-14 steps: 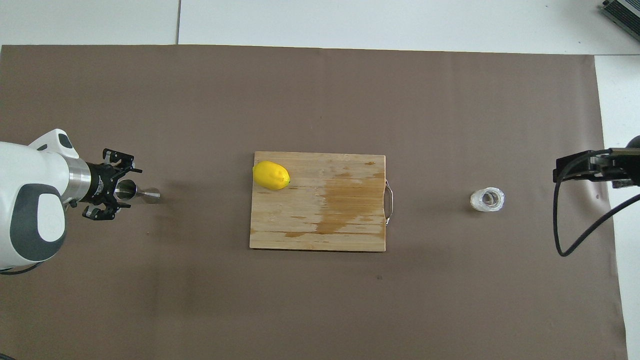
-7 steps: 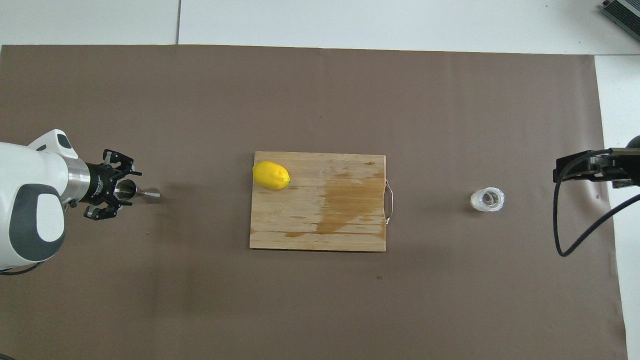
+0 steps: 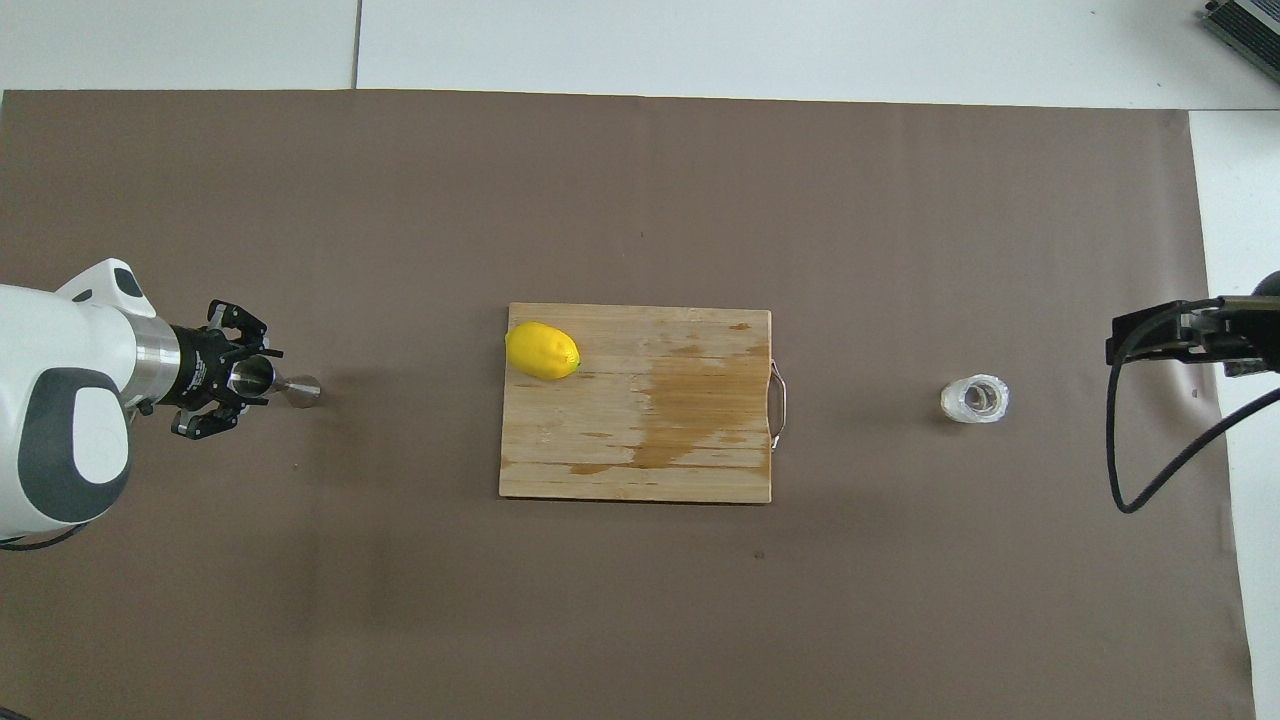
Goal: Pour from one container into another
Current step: 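Close the left gripper around the steel cup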
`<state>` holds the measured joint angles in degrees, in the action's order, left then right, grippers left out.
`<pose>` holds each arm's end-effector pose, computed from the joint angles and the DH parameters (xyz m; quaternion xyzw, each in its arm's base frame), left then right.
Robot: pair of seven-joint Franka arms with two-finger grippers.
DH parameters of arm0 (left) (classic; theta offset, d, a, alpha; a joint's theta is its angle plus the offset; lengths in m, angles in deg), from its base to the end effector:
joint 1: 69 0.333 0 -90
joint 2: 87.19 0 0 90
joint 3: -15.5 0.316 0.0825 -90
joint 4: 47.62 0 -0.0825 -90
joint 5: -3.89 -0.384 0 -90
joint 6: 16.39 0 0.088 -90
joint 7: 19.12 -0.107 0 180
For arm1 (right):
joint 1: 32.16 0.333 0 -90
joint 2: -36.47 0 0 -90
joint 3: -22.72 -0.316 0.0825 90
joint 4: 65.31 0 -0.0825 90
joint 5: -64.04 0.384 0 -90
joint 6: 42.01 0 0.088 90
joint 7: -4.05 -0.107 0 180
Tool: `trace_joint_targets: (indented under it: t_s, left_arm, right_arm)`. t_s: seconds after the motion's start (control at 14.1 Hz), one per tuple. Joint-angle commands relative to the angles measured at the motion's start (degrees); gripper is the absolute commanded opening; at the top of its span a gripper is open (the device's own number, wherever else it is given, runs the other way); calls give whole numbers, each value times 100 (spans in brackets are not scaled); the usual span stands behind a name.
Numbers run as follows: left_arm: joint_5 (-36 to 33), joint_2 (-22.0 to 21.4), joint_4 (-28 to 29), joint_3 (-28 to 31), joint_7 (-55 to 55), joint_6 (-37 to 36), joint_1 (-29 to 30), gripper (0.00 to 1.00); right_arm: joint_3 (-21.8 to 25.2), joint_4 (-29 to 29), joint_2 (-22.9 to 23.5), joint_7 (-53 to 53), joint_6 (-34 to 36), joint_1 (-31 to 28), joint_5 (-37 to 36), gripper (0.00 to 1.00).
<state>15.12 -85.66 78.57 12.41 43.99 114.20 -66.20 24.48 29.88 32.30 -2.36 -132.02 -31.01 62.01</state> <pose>0.5386 -0.0073 0.3749 0.8168 0.5712 -0.0191 0.0782 0.5307 -0.0100 0.6213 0.9980 -0.0610 -0.0080 0.0170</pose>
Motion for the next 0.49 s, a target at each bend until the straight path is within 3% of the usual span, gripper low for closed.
trace_joint_targets:
  t_s: [0.0, 0.14, 0.35, 0.42]
  left_arm:
    - [89, -74, 116, -25, 9, 90, 54, 45]
    - [89, -74, 89, -25, 18, 64, 54, 36]
    - [98, -57, -16, -25, 35, -41, 54, 32]
    - [124, -31, -147, -25, 44, -172, 46, 24]
  right_arm:
    - [-9, 17, -32, 105, 62, -36, 80, 100]
    - [-9, 17, -32, 105, 53, -45, 80, 100]
    - [-9, 17, -32, 105, 53, -45, 80, 100]
    - [-9, 17, -32, 105, 53, -45, 80, 100]
